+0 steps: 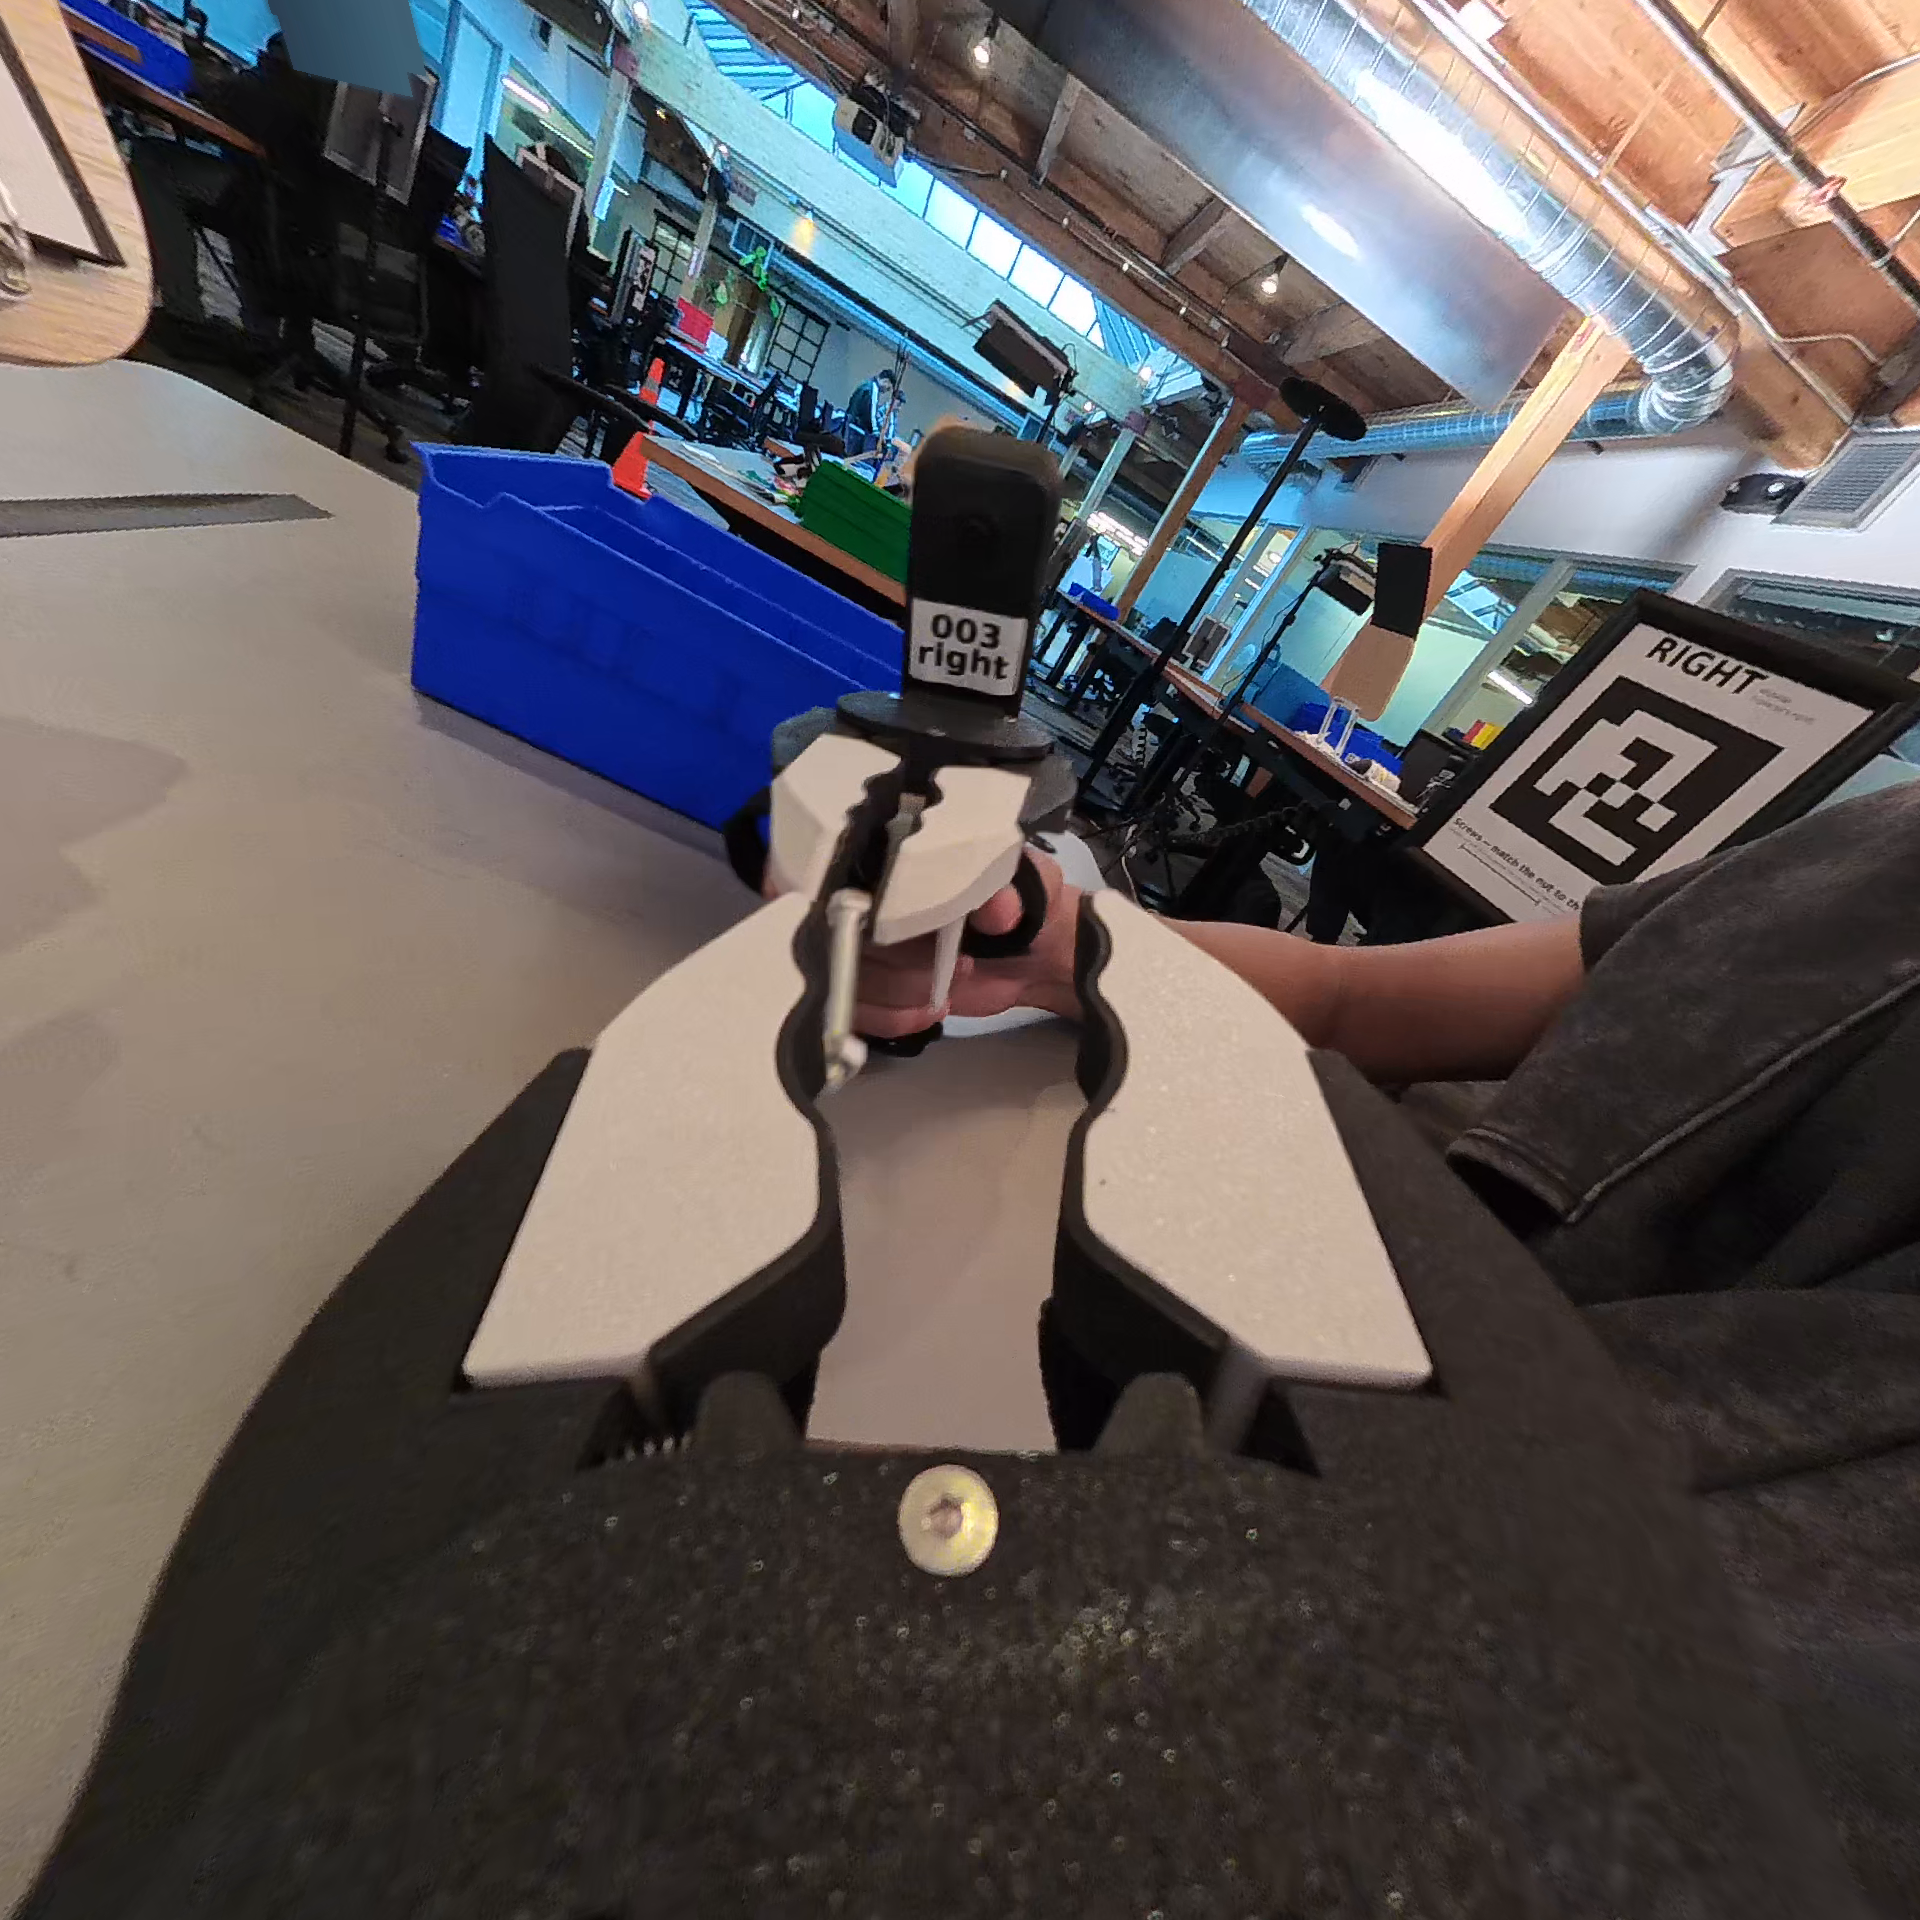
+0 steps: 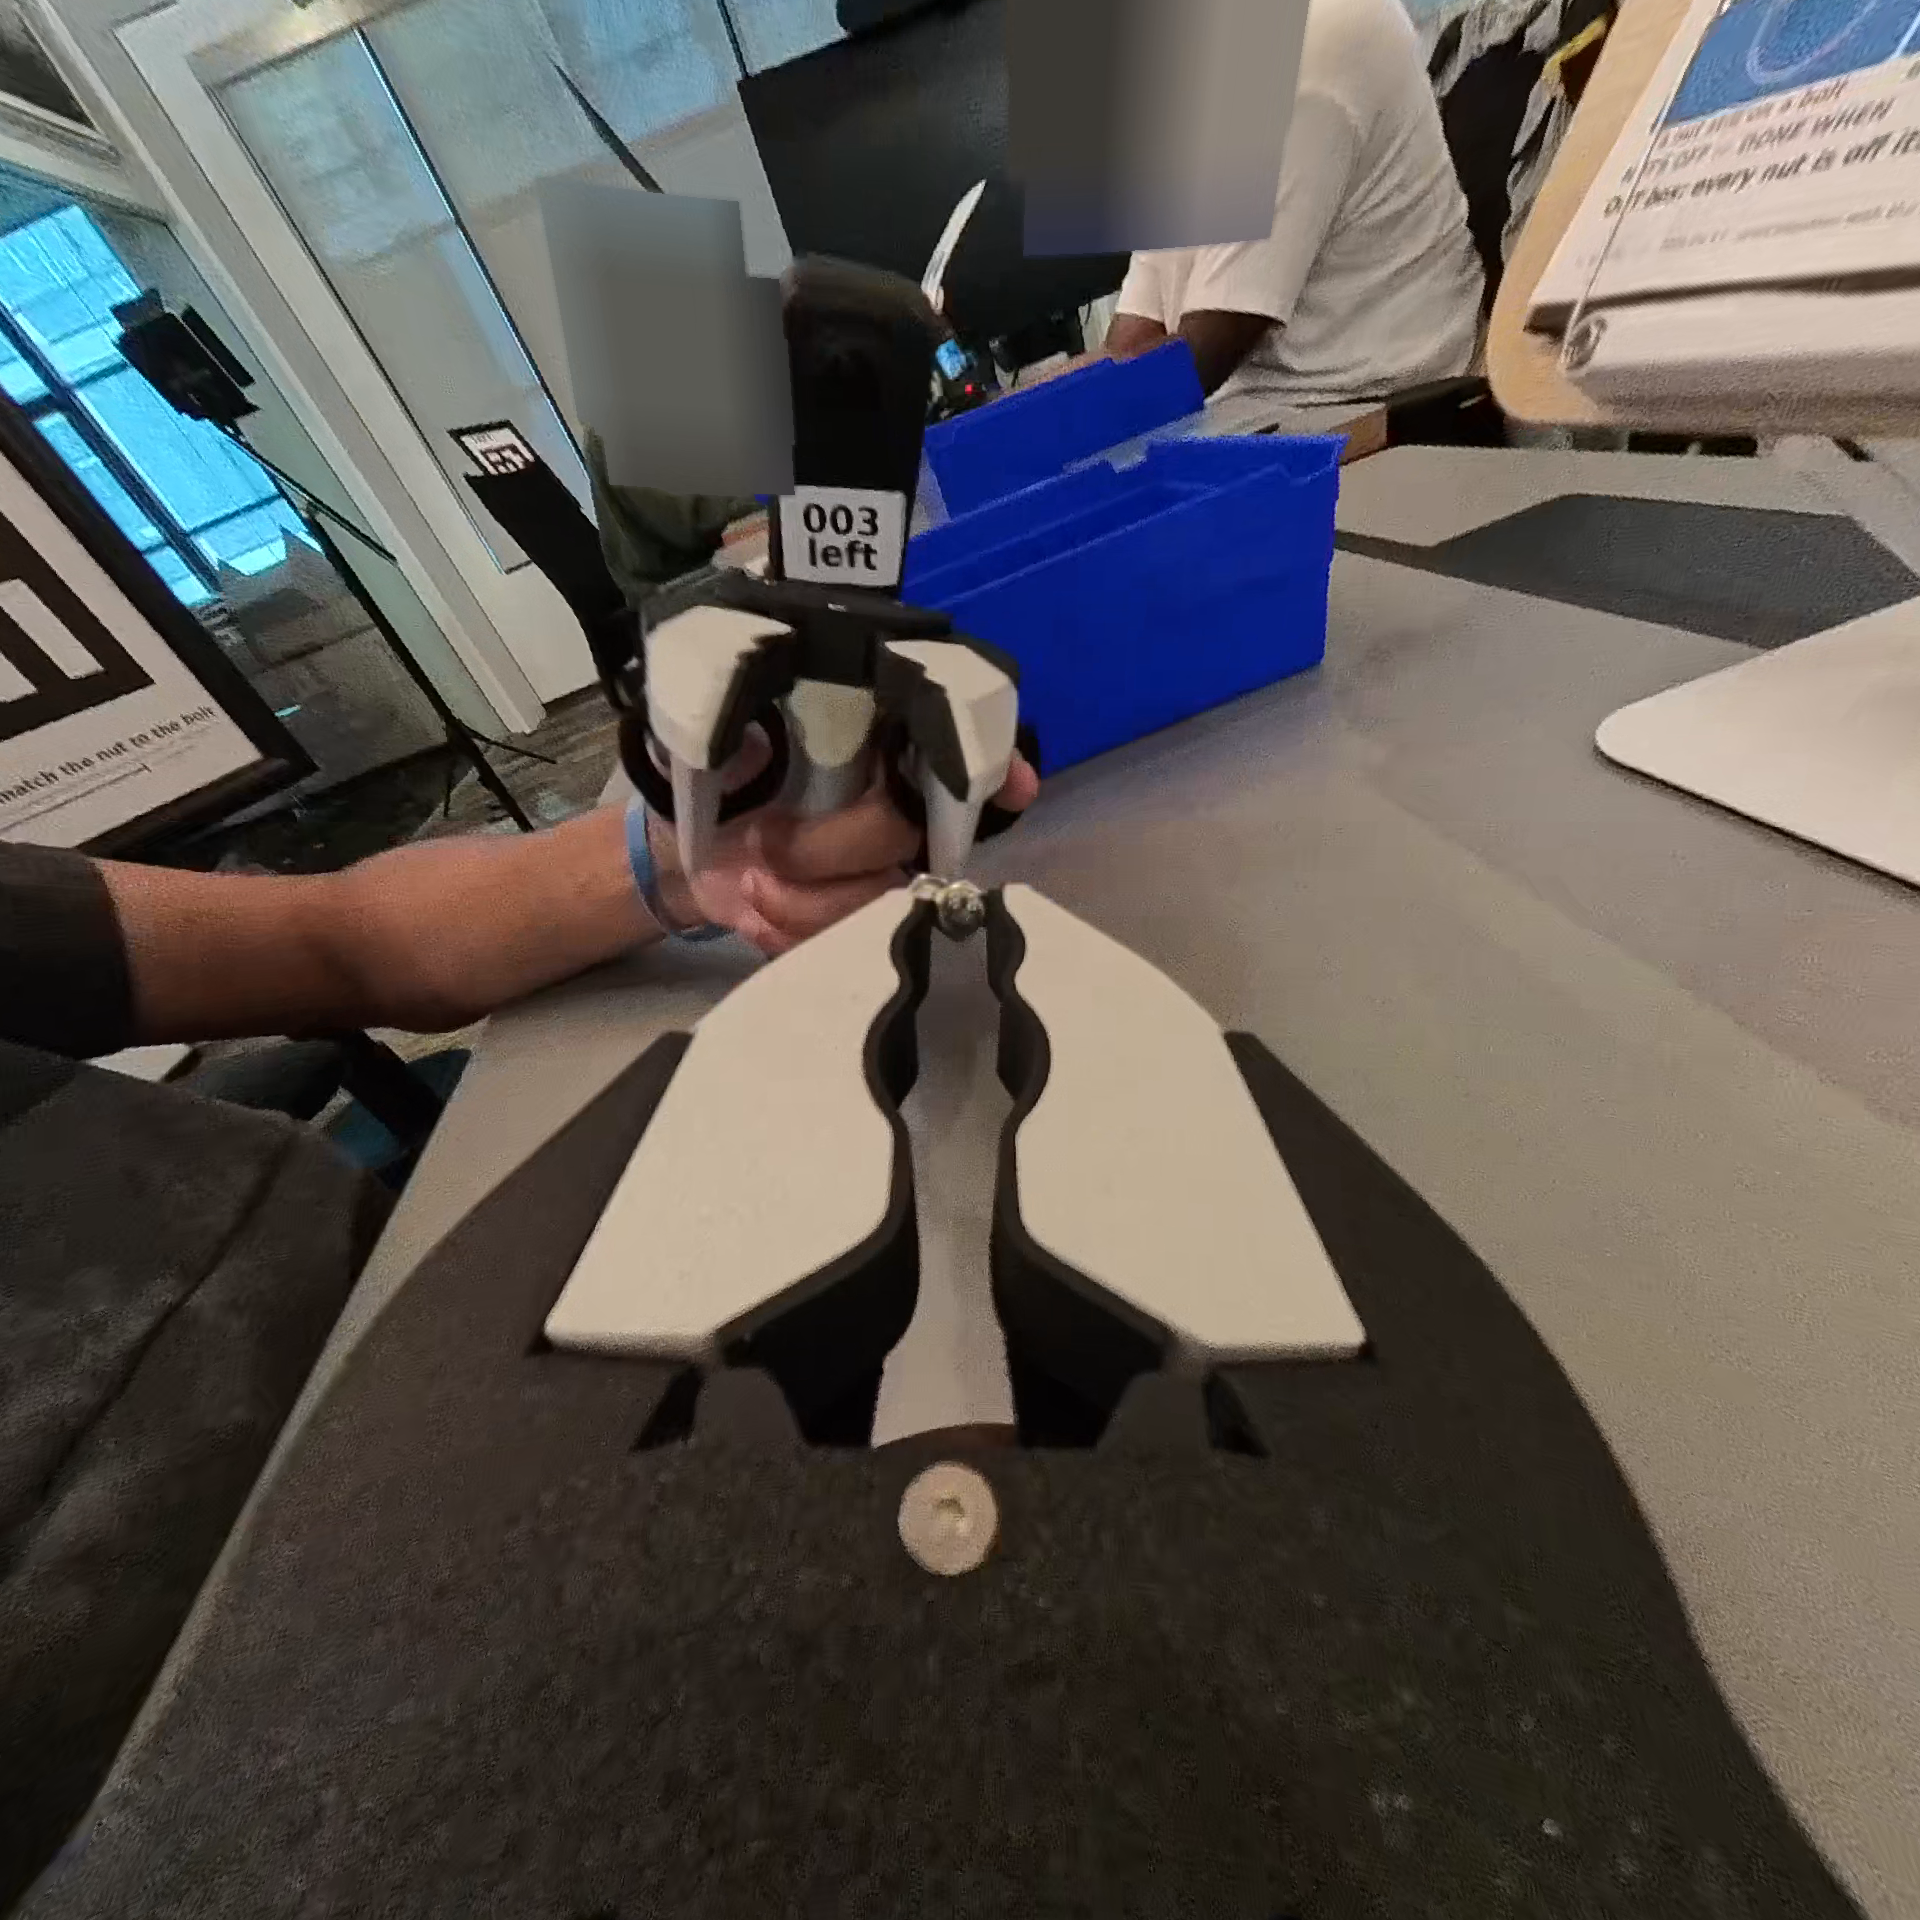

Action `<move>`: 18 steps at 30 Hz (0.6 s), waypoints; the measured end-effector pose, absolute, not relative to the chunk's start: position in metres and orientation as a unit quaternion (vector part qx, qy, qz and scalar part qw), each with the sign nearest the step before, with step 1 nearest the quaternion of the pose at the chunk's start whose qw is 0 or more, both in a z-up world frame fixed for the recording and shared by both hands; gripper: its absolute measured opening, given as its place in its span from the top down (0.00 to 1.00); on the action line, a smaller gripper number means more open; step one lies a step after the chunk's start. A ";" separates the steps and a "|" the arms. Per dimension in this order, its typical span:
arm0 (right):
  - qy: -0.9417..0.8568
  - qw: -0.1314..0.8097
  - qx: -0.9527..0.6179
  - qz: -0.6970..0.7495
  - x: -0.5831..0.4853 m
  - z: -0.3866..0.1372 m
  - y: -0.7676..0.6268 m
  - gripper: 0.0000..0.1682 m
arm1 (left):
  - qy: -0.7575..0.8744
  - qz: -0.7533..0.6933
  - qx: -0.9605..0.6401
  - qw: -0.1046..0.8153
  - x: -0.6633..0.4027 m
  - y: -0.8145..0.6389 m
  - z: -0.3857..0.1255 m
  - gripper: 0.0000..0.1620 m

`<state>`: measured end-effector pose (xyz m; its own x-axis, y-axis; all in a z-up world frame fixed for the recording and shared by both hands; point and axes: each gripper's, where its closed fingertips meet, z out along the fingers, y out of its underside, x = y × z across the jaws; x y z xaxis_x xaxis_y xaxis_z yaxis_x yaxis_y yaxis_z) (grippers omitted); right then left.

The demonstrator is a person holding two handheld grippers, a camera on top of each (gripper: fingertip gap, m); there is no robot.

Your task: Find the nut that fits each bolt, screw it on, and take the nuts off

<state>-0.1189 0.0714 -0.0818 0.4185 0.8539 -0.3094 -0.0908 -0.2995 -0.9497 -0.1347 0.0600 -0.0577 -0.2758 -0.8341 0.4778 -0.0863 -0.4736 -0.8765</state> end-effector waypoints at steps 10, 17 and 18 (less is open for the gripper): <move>-0.292 0.509 -0.677 0.445 -0.120 -0.089 0.072 0.94 | 0.422 -0.681 -0.525 0.286 -0.139 0.063 -0.051 0.73; -0.275 0.542 -0.658 0.446 -0.115 -0.069 0.078 0.94 | 0.434 -0.672 -0.531 0.281 -0.135 0.060 -0.058 0.69; -0.277 0.529 -0.670 0.441 -0.116 -0.078 0.078 0.94 | 0.432 -0.675 -0.527 0.284 -0.136 0.060 -0.056 0.69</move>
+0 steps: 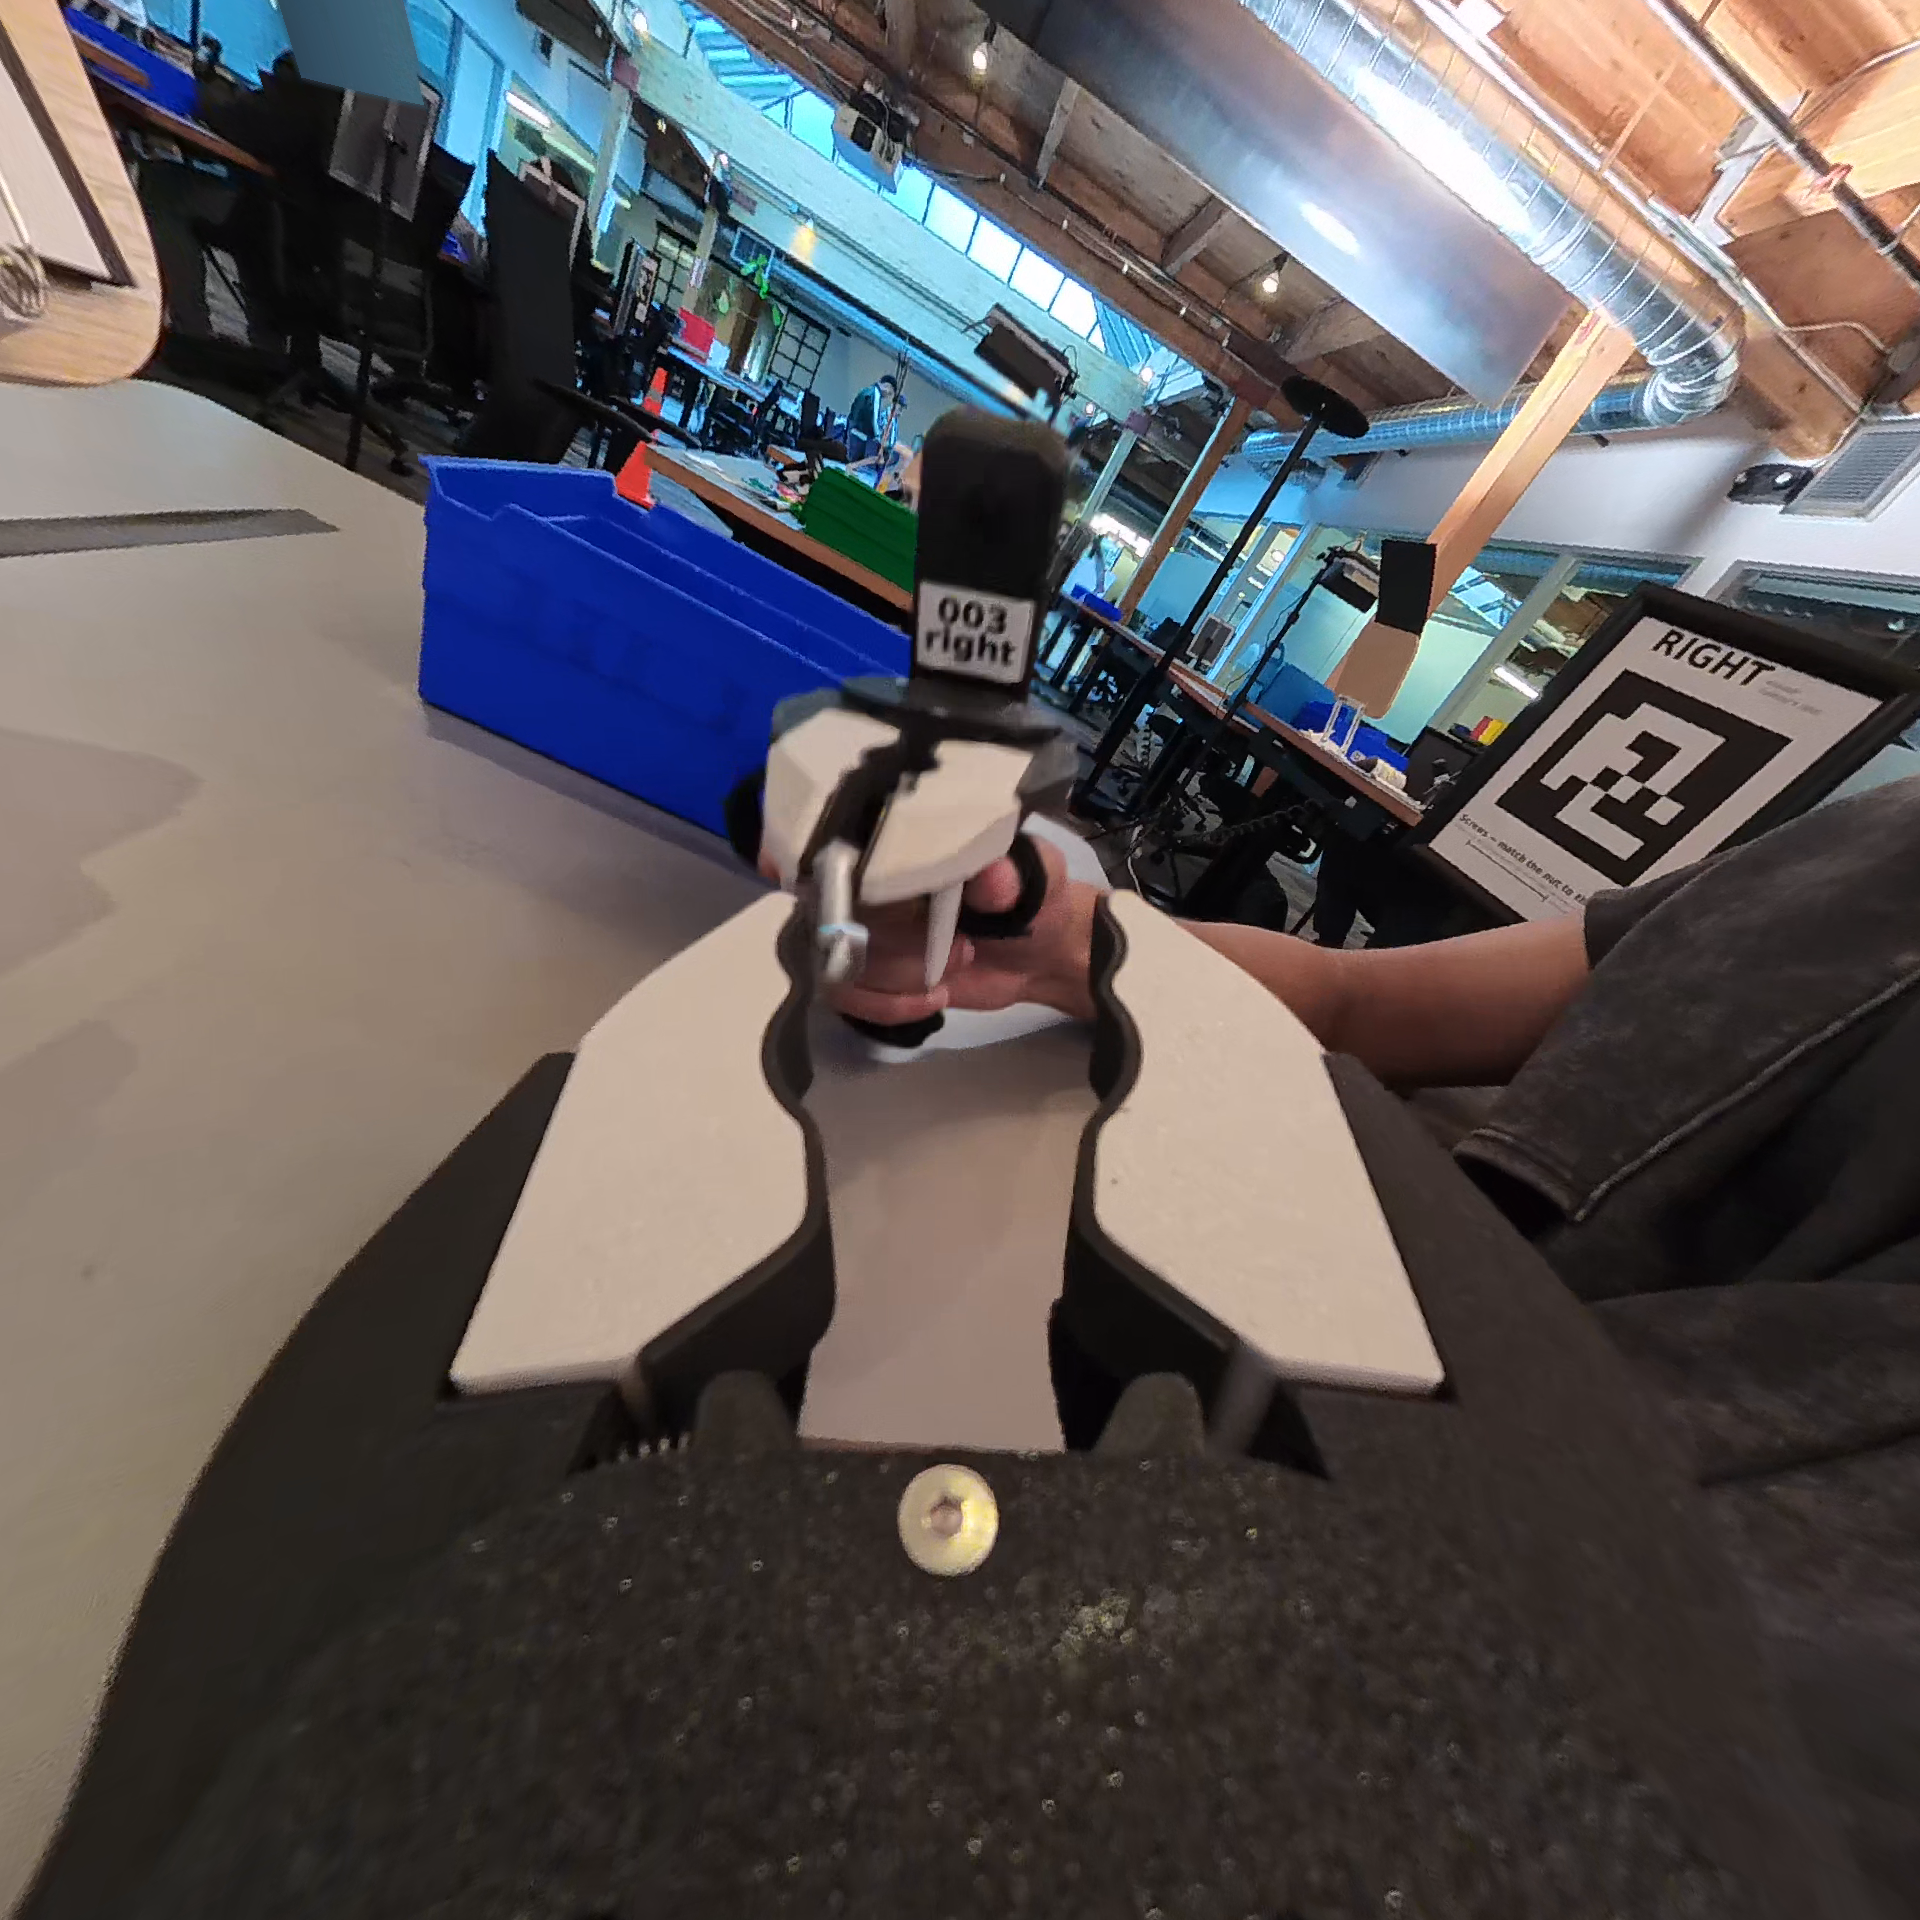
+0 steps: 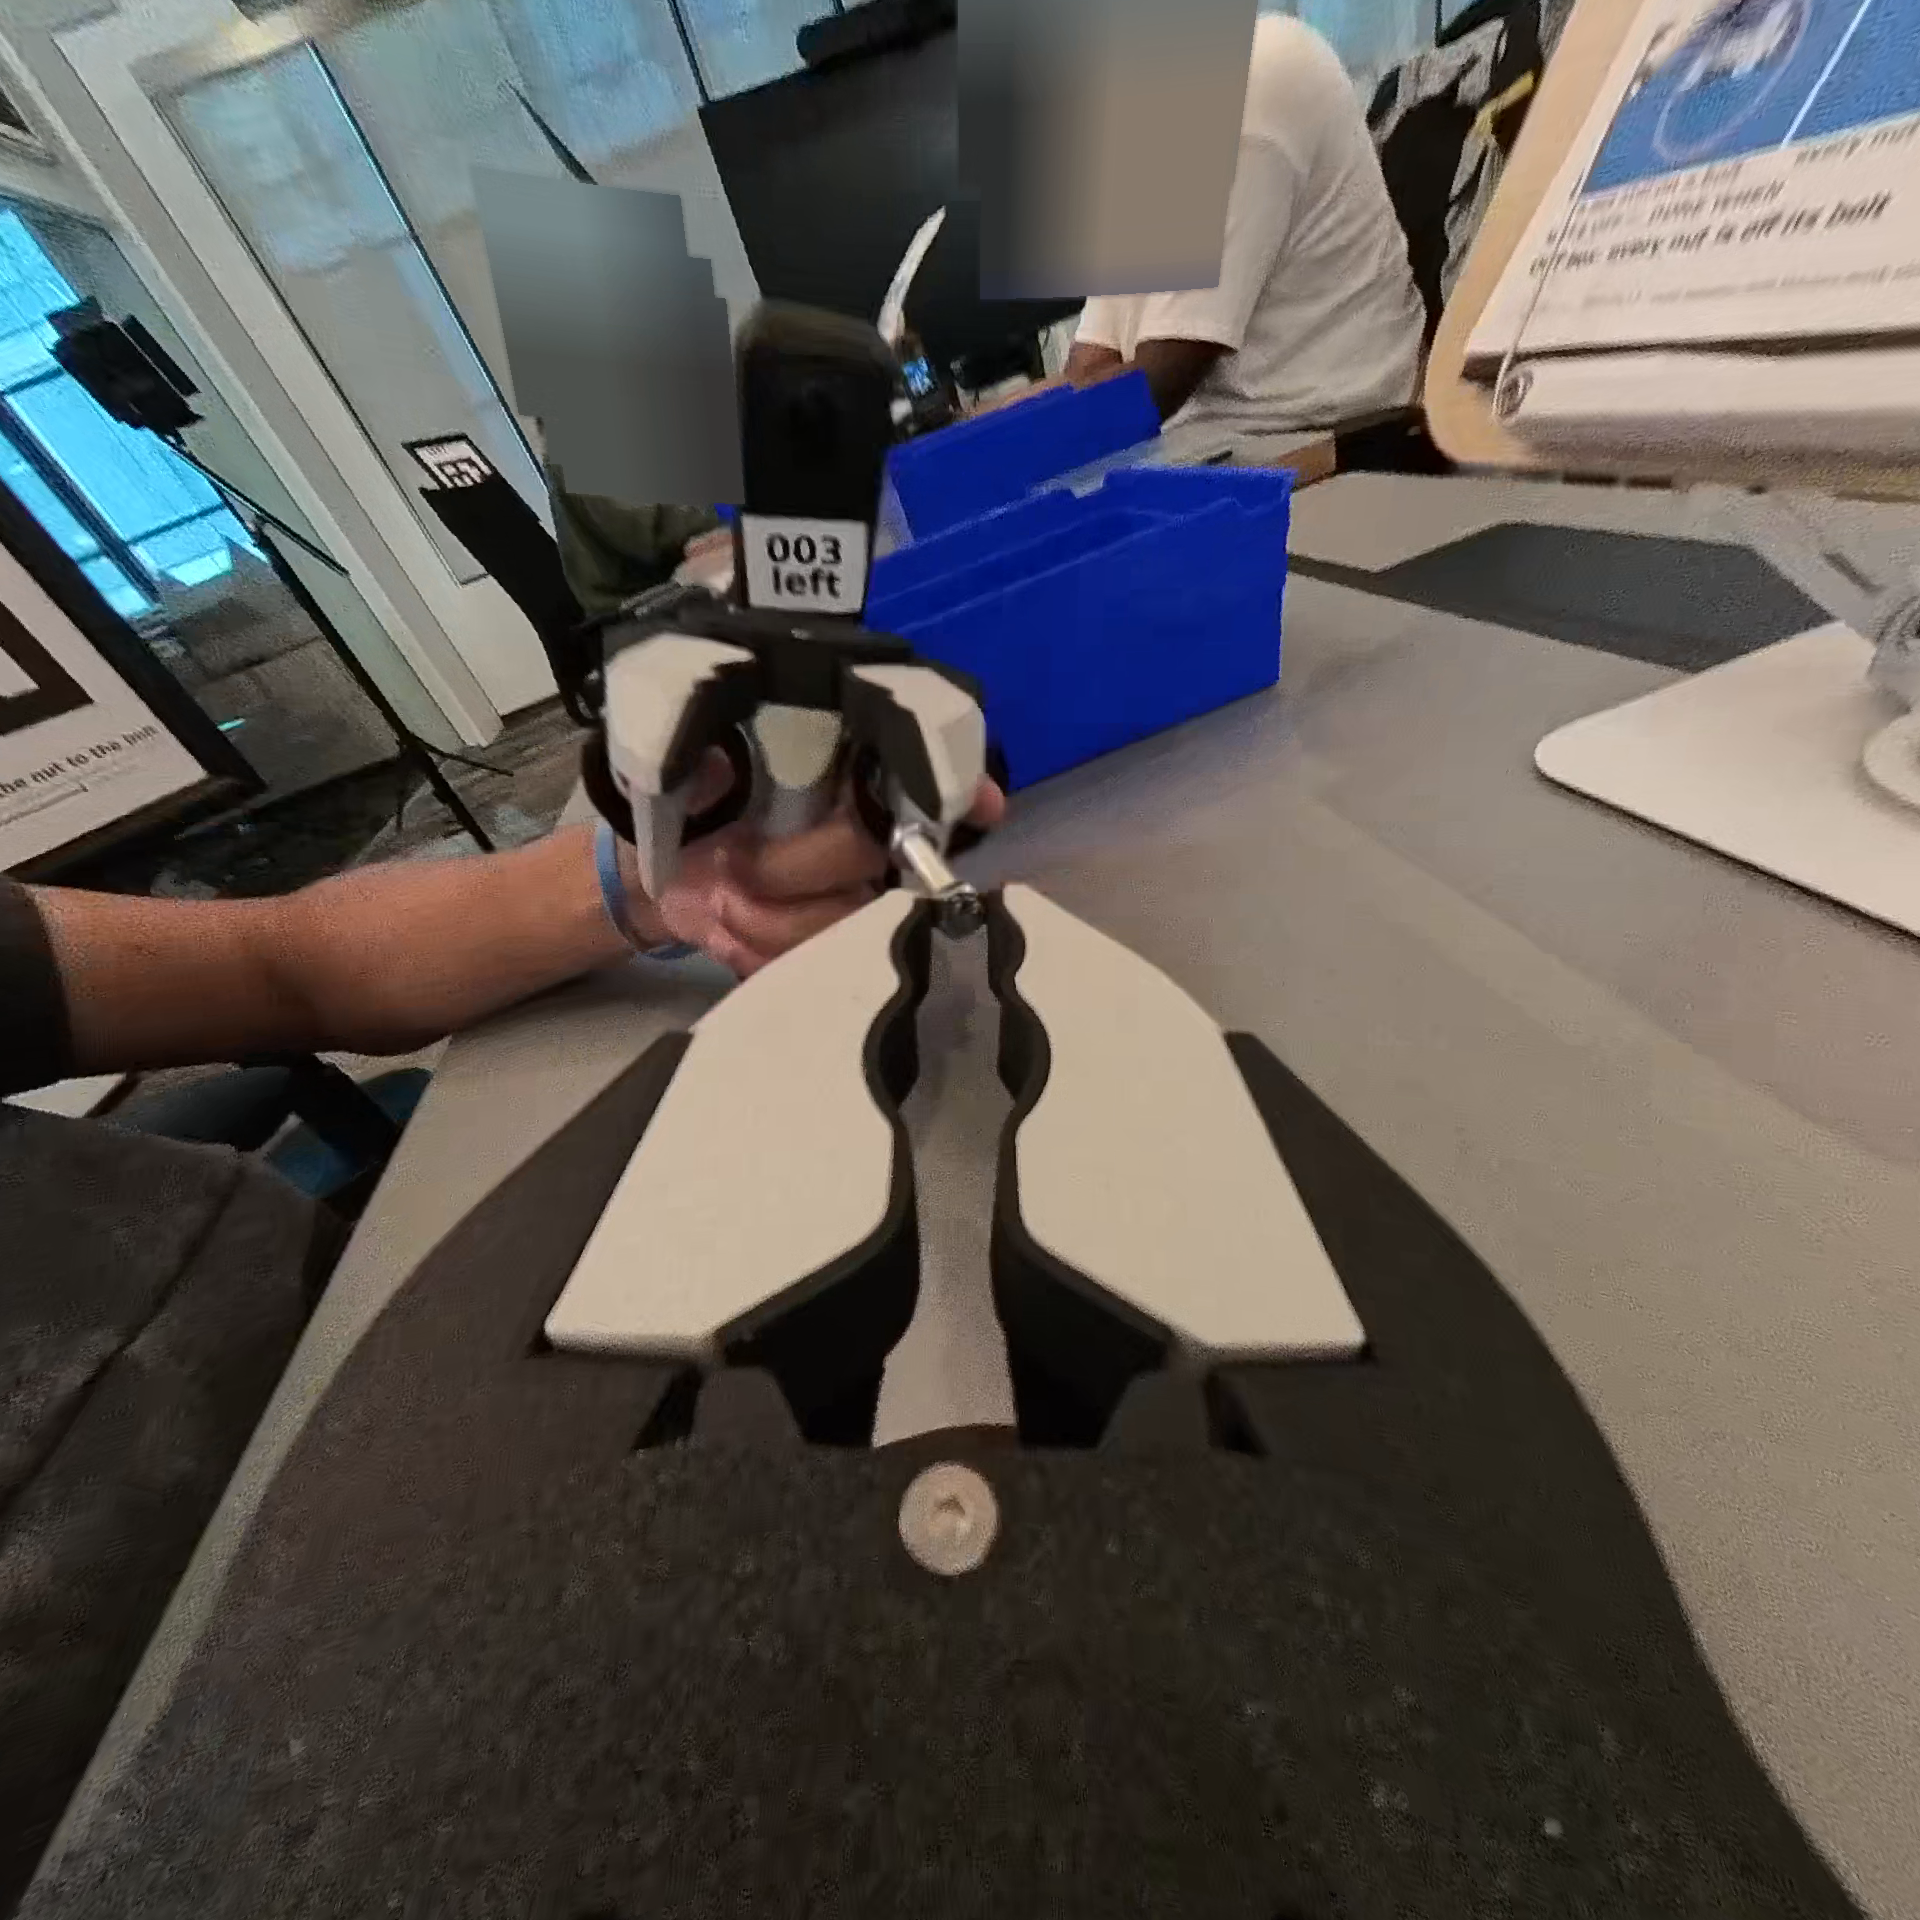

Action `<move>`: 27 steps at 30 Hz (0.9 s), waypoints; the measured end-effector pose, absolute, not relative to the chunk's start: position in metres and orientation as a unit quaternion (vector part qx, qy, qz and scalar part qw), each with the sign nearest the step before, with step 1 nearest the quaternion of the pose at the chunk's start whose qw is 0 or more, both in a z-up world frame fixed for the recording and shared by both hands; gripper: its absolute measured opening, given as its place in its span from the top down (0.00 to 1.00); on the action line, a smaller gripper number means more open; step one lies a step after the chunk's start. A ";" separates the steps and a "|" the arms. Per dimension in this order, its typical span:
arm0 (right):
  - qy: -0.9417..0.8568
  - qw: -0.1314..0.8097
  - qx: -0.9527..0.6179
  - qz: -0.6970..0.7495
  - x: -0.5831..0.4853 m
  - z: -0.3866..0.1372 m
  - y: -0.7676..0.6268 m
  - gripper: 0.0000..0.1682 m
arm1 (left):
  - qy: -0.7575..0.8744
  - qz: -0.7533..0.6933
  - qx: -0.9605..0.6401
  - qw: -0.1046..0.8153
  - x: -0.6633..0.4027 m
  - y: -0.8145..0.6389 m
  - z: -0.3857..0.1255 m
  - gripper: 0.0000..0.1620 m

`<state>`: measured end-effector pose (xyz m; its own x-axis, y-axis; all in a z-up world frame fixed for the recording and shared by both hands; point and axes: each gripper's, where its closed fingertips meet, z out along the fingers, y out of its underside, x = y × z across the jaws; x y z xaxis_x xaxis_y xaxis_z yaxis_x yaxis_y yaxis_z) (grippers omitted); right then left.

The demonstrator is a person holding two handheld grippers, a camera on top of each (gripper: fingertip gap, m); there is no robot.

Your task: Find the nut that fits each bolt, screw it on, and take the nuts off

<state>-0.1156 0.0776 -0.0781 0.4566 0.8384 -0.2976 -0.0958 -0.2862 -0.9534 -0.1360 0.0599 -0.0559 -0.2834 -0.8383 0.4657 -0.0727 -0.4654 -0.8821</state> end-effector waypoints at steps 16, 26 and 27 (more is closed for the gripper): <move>-0.263 0.537 -0.674 0.434 -0.103 -0.074 0.078 0.94 | 0.365 -0.363 -0.693 0.505 -0.162 0.156 -0.092 0.74; -0.113 0.560 -0.817 0.079 0.110 0.053 0.039 0.94 | 0.375 -0.366 -0.698 0.488 -0.158 0.151 -0.097 0.73; -0.083 0.482 -0.870 0.056 0.148 0.027 0.038 0.94 | 0.378 -0.371 -0.700 0.480 -0.156 0.149 -0.099 0.73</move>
